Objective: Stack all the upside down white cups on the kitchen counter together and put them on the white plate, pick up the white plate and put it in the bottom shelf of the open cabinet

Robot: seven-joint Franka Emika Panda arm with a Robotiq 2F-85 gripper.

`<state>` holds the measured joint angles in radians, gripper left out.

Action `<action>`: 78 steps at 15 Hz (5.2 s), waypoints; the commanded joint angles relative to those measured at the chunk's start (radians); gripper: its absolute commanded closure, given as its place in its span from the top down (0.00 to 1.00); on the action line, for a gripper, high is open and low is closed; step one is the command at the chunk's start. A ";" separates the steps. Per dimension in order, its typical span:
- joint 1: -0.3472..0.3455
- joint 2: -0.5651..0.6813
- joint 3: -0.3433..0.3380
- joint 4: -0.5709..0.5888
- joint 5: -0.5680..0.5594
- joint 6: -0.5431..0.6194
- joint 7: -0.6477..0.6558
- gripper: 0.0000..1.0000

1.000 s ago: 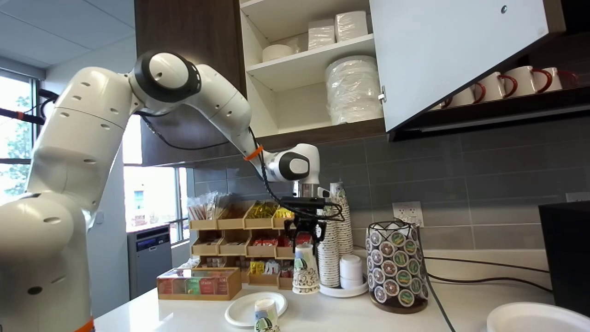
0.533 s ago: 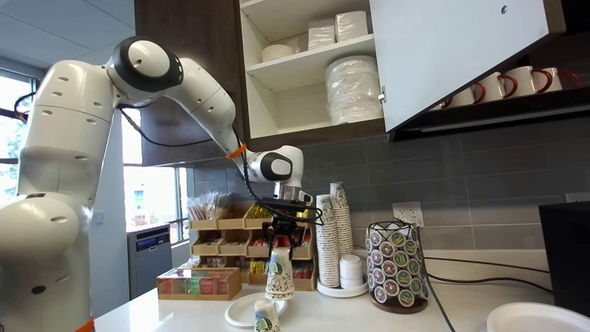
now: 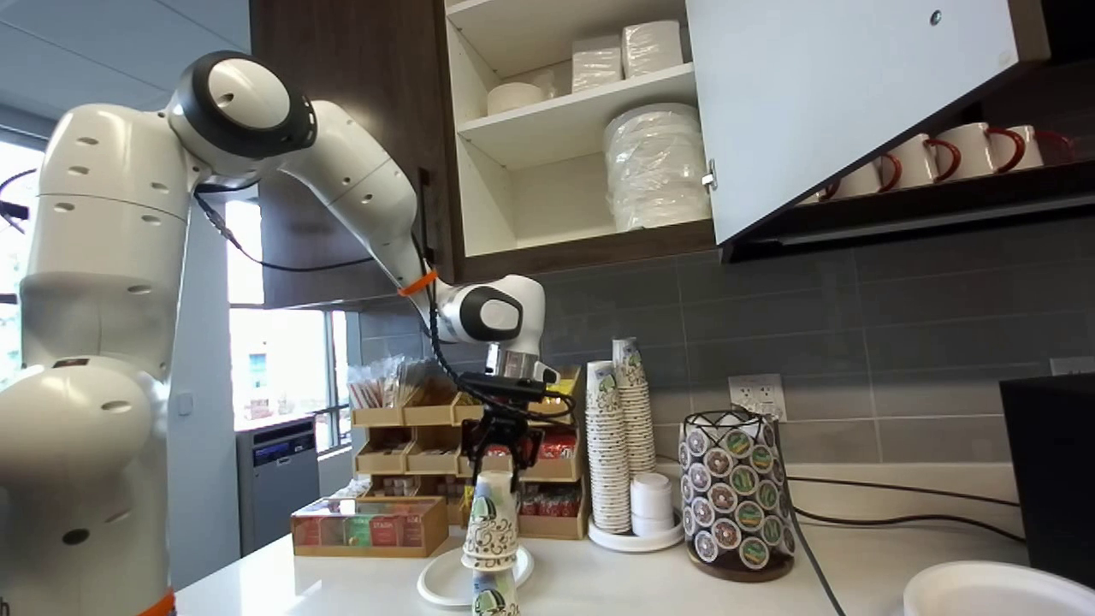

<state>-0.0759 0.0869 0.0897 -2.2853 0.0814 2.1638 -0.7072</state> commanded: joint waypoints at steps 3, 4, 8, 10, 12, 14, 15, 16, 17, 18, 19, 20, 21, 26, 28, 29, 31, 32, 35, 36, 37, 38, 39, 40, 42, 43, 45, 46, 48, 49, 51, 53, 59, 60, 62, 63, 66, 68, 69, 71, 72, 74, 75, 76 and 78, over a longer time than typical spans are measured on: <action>0.029 -0.021 -0.024 -0.092 0.038 0.126 0.003 0.41; 0.030 -0.014 -0.025 -0.102 0.036 0.160 0.013 0.41; 0.029 0.030 -0.037 -0.135 -0.008 0.333 0.077 0.41; 0.025 0.055 -0.047 -0.135 -0.043 0.397 0.112 0.41; 0.021 0.083 -0.059 -0.121 -0.080 0.437 0.143 0.41; 0.017 0.118 -0.068 -0.097 -0.113 0.464 0.166 0.41; 0.014 0.134 -0.071 -0.085 -0.123 0.473 0.174 0.41; 0.012 0.154 -0.074 -0.069 -0.136 0.481 0.185 0.41; 0.009 0.172 -0.073 -0.054 -0.139 0.487 0.186 0.41; 0.006 0.191 -0.072 -0.038 -0.141 0.490 0.190 0.41; 0.004 0.210 -0.072 -0.021 -0.145 0.491 0.192 0.41; -0.001 0.232 -0.067 -0.004 -0.139 0.489 0.185 0.41; -0.007 0.253 -0.063 0.013 -0.133 0.486 0.181 0.41; -0.026 0.380 -0.054 0.122 -0.132 0.452 0.176 0.41; -0.041 0.412 -0.041 0.158 -0.118 0.433 0.162 0.41; -0.044 0.427 -0.038 0.175 -0.117 0.420 0.162 0.41; -0.055 0.449 -0.030 0.198 -0.110 0.399 0.156 0.41; -0.059 0.458 -0.028 0.208 -0.107 0.384 0.154 0.41; -0.073 0.446 -0.016 0.226 -0.092 0.342 0.145 0.41; -0.071 0.437 -0.017 0.230 -0.098 0.328 0.148 0.41; -0.071 0.424 -0.016 0.230 -0.101 0.317 0.143 0.41; -0.070 0.415 -0.016 0.228 -0.105 0.312 0.141 0.41; -0.074 0.407 -0.010 0.228 -0.096 0.306 0.133 0.41; -0.074 0.393 -0.008 0.226 -0.095 0.300 0.129 0.41; -0.076 0.369 0.003 0.219 -0.088 0.288 0.118 0.41; -0.077 0.358 0.009 0.216 -0.086 0.281 0.109 0.41; -0.076 0.333 0.022 0.212 -0.081 0.265 0.088 0.41; -0.074 0.320 0.027 0.210 -0.079 0.255 0.081 0.41; -0.068 0.289 0.043 0.204 -0.061 0.237 0.060 0.41; -0.065 0.274 0.054 0.200 -0.046 0.229 0.045 0.41; -0.052 0.248 0.079 0.195 -0.011 0.208 0.018 0.41; -0.032 0.230 0.098 0.187 0.007 0.199 -0.010 0.41; 0.047 0.249 0.139 0.182 0.005 0.198 -0.032 0.41; 0.059 0.257 0.145 0.185 0.005 0.192 -0.031 0.41; 0.076 0.267 0.156 0.186 0.010 0.171 -0.032 0.41; 0.080 0.275 0.163 0.191 0.023 0.151 -0.030 0.41; 0.090 0.310 0.171 0.213 0.054 0.123 -0.017 0.41; 0.099 0.334 0.164 0.225 0.053 0.143 0.002 0.41; 0.105 0.344 0.157 0.227 0.037 0.159 0.010 0.41; 0.104 0.365 0.151 0.243 0.033 0.175 0.022 0.41; 0.101 0.375 0.150 0.253 0.038 0.177 0.028 0.41; 0.090 0.392 0.156 0.278 0.063 0.165 0.042 0.69; 0.087 0.397 0.157 0.286 0.068 0.163 0.048 0.92; 0.082 0.397 0.158 0.294 0.078 0.152 0.055 0.93; 0.057 0.394 0.170 0.308 0.138 0.124 0.055 0.98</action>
<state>0.0064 0.4691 0.2476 -2.0114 0.1506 2.3287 -0.6665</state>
